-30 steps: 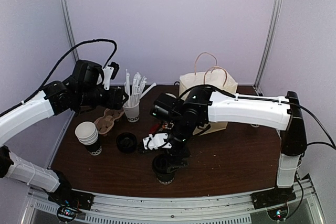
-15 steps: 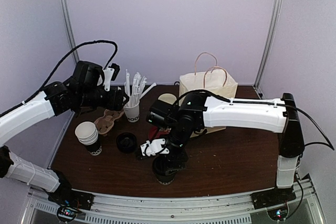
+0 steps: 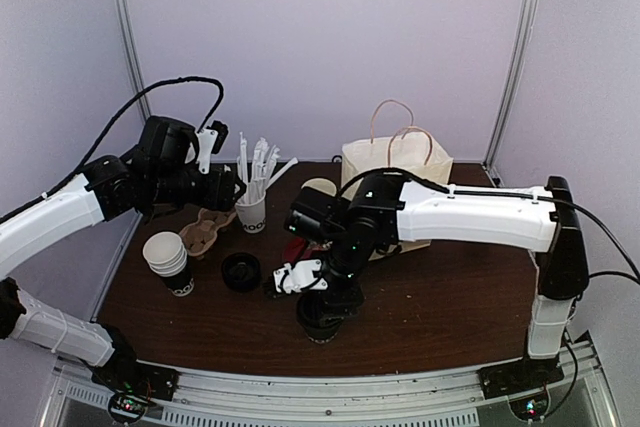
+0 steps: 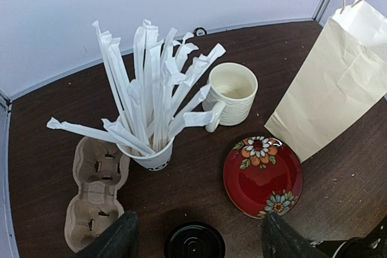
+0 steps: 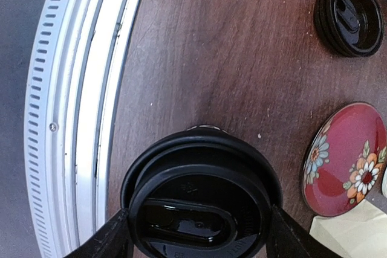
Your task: Pack the takeout coffee
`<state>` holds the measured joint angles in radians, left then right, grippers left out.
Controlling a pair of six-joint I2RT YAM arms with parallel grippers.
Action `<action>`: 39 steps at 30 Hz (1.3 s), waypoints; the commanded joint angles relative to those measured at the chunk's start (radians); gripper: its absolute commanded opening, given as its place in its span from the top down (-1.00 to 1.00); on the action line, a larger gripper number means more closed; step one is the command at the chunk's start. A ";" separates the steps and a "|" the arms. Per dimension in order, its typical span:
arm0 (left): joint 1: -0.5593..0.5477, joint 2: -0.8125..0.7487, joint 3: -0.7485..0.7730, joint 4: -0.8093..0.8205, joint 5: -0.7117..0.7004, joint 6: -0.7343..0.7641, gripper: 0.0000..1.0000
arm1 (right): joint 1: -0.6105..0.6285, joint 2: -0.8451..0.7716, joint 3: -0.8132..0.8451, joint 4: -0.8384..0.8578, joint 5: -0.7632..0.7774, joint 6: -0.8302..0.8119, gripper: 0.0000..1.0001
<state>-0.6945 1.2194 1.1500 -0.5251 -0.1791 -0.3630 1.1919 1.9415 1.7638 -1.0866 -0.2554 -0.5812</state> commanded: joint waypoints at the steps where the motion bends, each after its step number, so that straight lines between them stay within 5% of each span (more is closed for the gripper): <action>1: 0.001 0.008 0.005 0.021 0.003 0.006 -0.43 | -0.037 -0.124 -0.077 -0.050 0.035 0.040 -0.41; 6: 0.003 0.017 0.017 0.020 -0.007 0.016 -0.44 | -0.175 -0.237 -0.180 -0.095 -0.012 0.074 -0.42; 22: 0.003 0.113 0.130 0.021 0.046 0.031 -0.43 | -0.907 -0.615 -0.513 -0.157 0.032 0.095 -0.45; 30: 0.003 0.146 0.164 0.027 0.079 0.032 -0.42 | -1.267 -0.575 -0.529 -0.120 -0.013 0.027 -0.46; 39: 0.003 0.137 0.155 0.023 0.084 0.027 -0.42 | -1.419 -0.474 -0.525 -0.040 -0.073 0.032 -0.52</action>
<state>-0.6945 1.3598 1.2831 -0.5255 -0.1101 -0.3454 -0.1963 1.4487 1.2423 -1.1793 -0.2905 -0.5465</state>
